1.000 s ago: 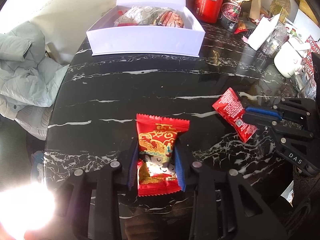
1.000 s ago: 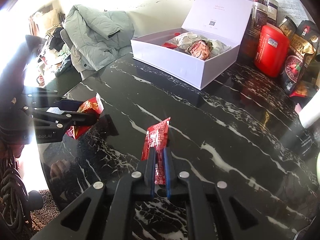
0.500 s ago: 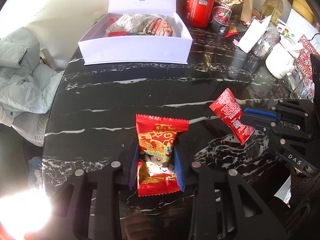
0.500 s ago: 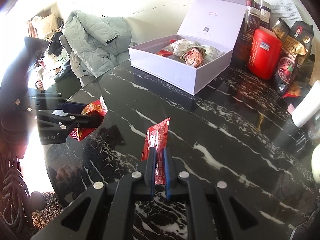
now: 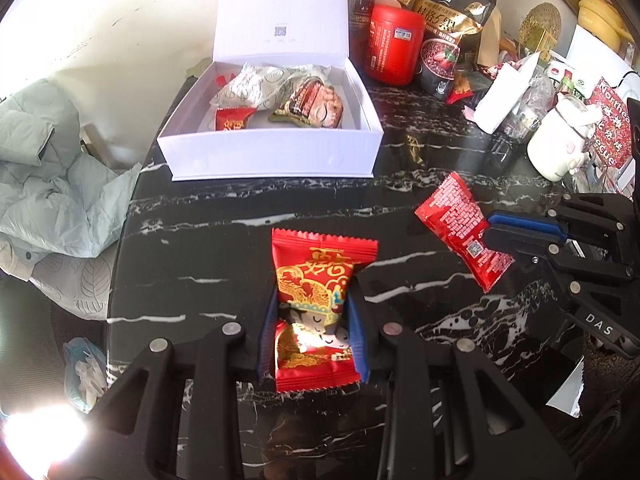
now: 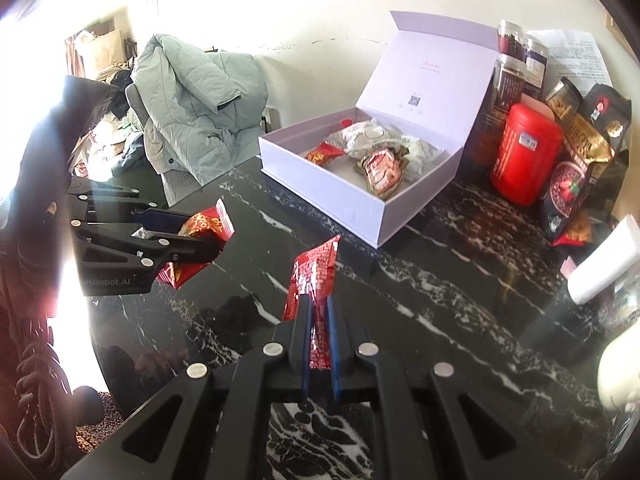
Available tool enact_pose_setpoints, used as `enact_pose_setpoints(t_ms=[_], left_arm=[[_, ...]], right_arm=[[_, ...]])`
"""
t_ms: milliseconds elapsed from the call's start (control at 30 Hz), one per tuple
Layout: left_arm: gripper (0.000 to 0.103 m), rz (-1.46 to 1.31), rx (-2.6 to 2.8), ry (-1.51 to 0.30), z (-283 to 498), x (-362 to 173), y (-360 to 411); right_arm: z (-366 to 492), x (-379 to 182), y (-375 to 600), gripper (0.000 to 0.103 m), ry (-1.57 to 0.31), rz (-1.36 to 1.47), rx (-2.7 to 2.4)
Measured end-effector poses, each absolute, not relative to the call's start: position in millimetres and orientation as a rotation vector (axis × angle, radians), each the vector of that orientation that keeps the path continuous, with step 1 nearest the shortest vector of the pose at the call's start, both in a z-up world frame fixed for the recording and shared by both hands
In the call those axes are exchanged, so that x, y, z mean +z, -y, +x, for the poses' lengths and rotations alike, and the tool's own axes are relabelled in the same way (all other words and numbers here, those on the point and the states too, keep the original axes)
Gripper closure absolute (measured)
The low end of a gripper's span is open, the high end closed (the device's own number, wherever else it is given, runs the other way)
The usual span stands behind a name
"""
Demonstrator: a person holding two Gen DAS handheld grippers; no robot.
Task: Organize objects
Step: 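Carry both red packets over the lavender box with both tools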
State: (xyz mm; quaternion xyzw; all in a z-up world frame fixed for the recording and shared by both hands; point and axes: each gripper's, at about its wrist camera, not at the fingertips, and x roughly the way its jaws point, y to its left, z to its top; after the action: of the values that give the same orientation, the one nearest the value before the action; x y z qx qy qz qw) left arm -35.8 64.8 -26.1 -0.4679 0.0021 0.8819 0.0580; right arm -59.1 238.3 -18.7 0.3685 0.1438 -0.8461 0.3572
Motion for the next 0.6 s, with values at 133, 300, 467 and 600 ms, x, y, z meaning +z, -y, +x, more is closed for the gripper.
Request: enact_pose_setpoints(t_ms=[133,300,467,600], left_arm=[[0.073,-1.395,2.684,-0.012,-44,-18,-63],[0.073,-1.357,2.697,-0.040,-55,-6,-63],[0.073,-1.325,2.706,-0.065,-70,4,-62],[0.073,-1.307,2.708,-0.098,-85,10,-63]], right_arm=[[-66,-7,-234,0.096,-0.387,0.916,-2.186],[-77,5,-230,0.096,-0.390,0.893,-2.185],[-88,15,-225,0.096,-0.406,0.870,-2.190],[-100,22,-221,0.096,-0.422,0.848,-2.193]])
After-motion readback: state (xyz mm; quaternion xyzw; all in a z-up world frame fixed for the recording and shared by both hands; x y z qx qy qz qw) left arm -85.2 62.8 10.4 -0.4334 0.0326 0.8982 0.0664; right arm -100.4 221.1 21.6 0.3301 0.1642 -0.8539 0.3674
